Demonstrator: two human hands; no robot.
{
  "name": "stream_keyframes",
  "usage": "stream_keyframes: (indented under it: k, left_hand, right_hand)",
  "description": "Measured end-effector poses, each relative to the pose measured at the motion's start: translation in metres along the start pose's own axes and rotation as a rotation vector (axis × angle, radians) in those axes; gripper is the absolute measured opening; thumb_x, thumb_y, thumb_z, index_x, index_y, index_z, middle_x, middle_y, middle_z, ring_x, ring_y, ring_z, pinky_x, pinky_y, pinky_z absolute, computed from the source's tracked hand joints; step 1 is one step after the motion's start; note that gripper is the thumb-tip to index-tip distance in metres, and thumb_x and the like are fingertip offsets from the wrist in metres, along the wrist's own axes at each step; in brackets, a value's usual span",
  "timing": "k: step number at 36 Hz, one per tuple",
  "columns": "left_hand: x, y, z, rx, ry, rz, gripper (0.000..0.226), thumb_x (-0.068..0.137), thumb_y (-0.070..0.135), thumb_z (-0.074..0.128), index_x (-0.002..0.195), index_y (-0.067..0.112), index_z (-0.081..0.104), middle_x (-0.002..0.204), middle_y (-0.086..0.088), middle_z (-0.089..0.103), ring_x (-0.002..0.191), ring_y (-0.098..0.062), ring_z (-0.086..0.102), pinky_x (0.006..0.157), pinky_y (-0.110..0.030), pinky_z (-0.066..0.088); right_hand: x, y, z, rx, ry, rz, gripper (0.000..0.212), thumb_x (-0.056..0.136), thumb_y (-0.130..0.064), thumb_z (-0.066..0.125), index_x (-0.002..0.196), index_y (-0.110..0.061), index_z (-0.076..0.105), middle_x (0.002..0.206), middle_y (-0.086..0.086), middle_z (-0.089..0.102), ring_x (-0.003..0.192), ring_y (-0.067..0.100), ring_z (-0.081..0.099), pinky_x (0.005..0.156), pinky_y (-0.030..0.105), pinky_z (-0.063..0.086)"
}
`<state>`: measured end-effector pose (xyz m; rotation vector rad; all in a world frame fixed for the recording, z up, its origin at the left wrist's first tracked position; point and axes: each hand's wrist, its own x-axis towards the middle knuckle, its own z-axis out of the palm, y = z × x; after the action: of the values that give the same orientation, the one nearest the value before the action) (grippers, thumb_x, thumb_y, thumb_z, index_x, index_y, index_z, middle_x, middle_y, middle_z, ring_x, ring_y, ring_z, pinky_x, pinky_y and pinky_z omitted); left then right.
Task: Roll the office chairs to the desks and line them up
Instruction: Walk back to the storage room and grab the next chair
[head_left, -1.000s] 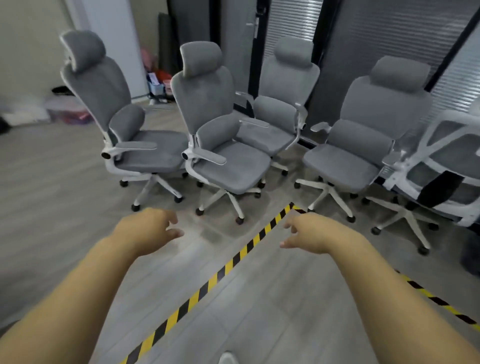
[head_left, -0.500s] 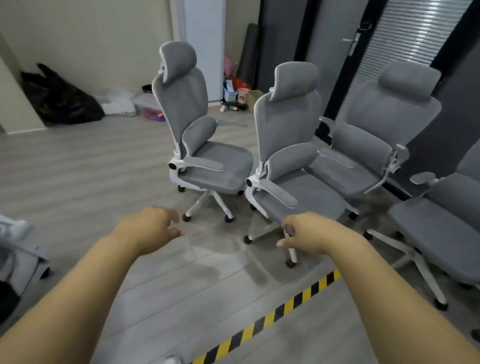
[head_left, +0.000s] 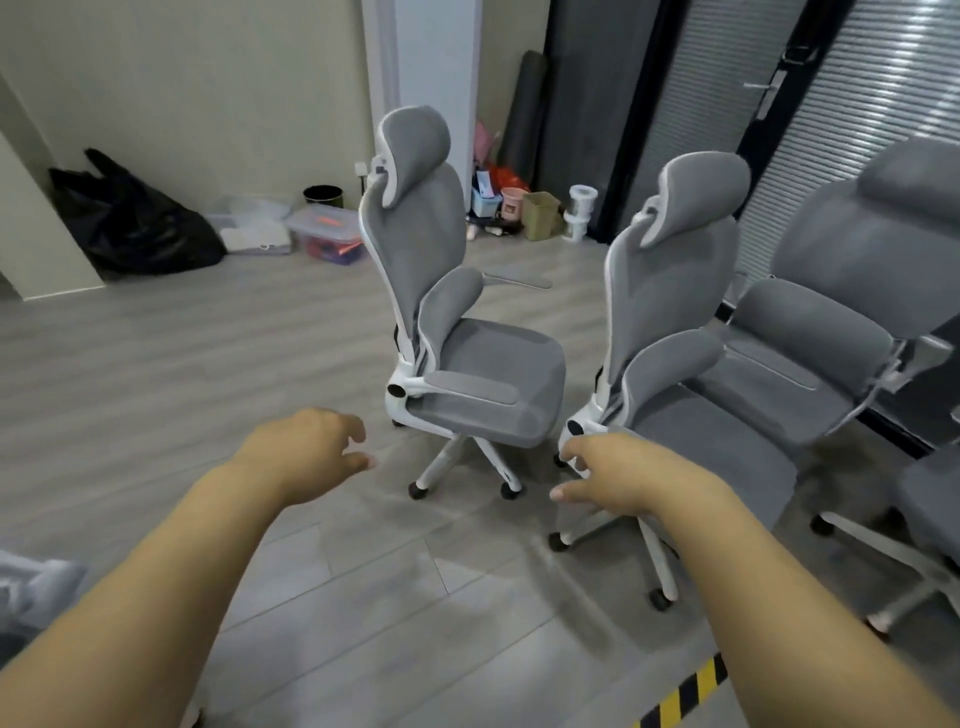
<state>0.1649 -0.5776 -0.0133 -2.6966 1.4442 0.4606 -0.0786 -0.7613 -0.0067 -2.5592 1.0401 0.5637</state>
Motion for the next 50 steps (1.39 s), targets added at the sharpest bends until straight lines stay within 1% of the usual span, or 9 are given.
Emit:
stream_keyframes:
  k: [6, 14, 22, 29, 34, 39, 45, 48, 50]
  left_hand:
    - [0.062, -0.051, -0.019, -0.029, -0.003, -0.037, 0.041, 0.088, 0.055, 0.049, 0.121, 0.031, 0.053, 0.122, 0.007, 0.059, 0.109, -0.016, 0.055, 0.089, -0.034, 0.047]
    - [0.154, -0.116, -0.055, -0.038, 0.013, -0.136, 0.043, 0.089, 0.057, 0.047, 0.124, 0.032, 0.05, 0.125, 0.007, 0.056, 0.11, -0.016, 0.055, 0.084, -0.032, 0.047]
    - [0.238, -0.181, -0.09, -0.078, 0.042, -0.18, 0.041, 0.088, 0.056, 0.048, 0.122, 0.032, 0.052, 0.122, 0.008, 0.057, 0.109, -0.016, 0.055, 0.08, -0.029, 0.042]
    - [0.312, -0.248, -0.11, -0.084, 0.008, -0.158, 0.042, 0.089, 0.055, 0.049, 0.123, 0.03, 0.052, 0.123, 0.007, 0.058, 0.108, -0.016, 0.056, 0.085, -0.03, 0.044]
    - [0.376, -0.307, -0.132, -0.058, 0.027, -0.108, 0.041, 0.087, 0.056, 0.051, 0.121, 0.032, 0.053, 0.121, 0.008, 0.059, 0.106, -0.017, 0.056, 0.083, -0.031, 0.046]
    - [0.44, -0.348, -0.154, 0.005, -0.004, -0.01, 0.042, 0.088, 0.056, 0.05, 0.123, 0.033, 0.052, 0.122, 0.008, 0.058, 0.109, -0.016, 0.055, 0.084, -0.032, 0.047]
    - [0.512, -0.369, -0.18, 0.024, -0.034, 0.108, 0.043, 0.088, 0.056, 0.051, 0.124, 0.033, 0.051, 0.123, 0.008, 0.058, 0.111, -0.017, 0.054, 0.088, -0.032, 0.047]
    - [0.551, -0.372, -0.19, 0.038, -0.036, 0.172, 0.042, 0.087, 0.055, 0.051, 0.123, 0.033, 0.052, 0.123, 0.008, 0.058, 0.11, -0.017, 0.055, 0.088, -0.032, 0.046]
    - [0.578, -0.373, -0.197, 0.042, -0.033, 0.21, 0.041, 0.087, 0.055, 0.051, 0.122, 0.033, 0.053, 0.122, 0.008, 0.059, 0.11, -0.018, 0.054, 0.088, -0.031, 0.046]
  right_hand:
    - [0.083, -0.039, -0.035, -0.049, -0.003, -0.039, 0.054, 0.083, -0.054, 0.06, 0.127, -0.023, 0.049, 0.124, 0.002, 0.057, 0.108, 0.023, 0.055, 0.092, 0.037, 0.047]
    - [0.207, -0.093, -0.093, -0.069, 0.004, -0.16, 0.061, 0.084, -0.054, 0.059, 0.135, -0.028, 0.043, 0.134, -0.002, 0.052, 0.119, 0.021, 0.051, 0.094, 0.036, 0.044]
    - [0.314, -0.156, -0.152, -0.111, 0.007, -0.244, 0.053, 0.083, -0.053, 0.06, 0.127, -0.025, 0.05, 0.127, -0.001, 0.057, 0.114, 0.022, 0.053, 0.093, 0.039, 0.045]
    - [0.394, -0.208, -0.182, -0.116, 0.008, -0.242, 0.053, 0.082, -0.053, 0.06, 0.128, -0.028, 0.049, 0.124, -0.001, 0.057, 0.111, 0.022, 0.054, 0.093, 0.042, 0.046]
    - [0.446, -0.244, -0.201, -0.106, 0.046, -0.157, 0.052, 0.084, -0.054, 0.058, 0.127, -0.027, 0.048, 0.121, -0.003, 0.059, 0.109, 0.021, 0.054, 0.09, 0.04, 0.047]
    - [0.489, -0.282, -0.217, 0.005, 0.229, -0.006, 0.048, 0.086, -0.053, 0.055, 0.121, -0.02, 0.051, 0.113, 0.0, 0.062, 0.102, 0.024, 0.058, 0.085, 0.041, 0.051]
    - [0.528, -0.307, -0.238, 0.103, 0.423, 0.088, 0.047, 0.089, -0.05, 0.054, 0.127, -0.023, 0.048, 0.121, -0.001, 0.057, 0.108, 0.024, 0.056, 0.084, 0.04, 0.05]
    - [0.551, -0.313, -0.25, 0.108, 0.484, 0.181, 0.032, 0.09, -0.046, 0.052, 0.107, -0.019, 0.051, 0.104, 0.001, 0.057, 0.091, 0.025, 0.055, 0.071, 0.035, 0.045]
    - [0.569, -0.316, -0.259, 0.106, 0.525, 0.245, 0.029, 0.091, -0.044, 0.051, 0.088, -0.016, 0.042, 0.09, 0.001, 0.051, 0.077, 0.024, 0.049, 0.064, 0.033, 0.04]
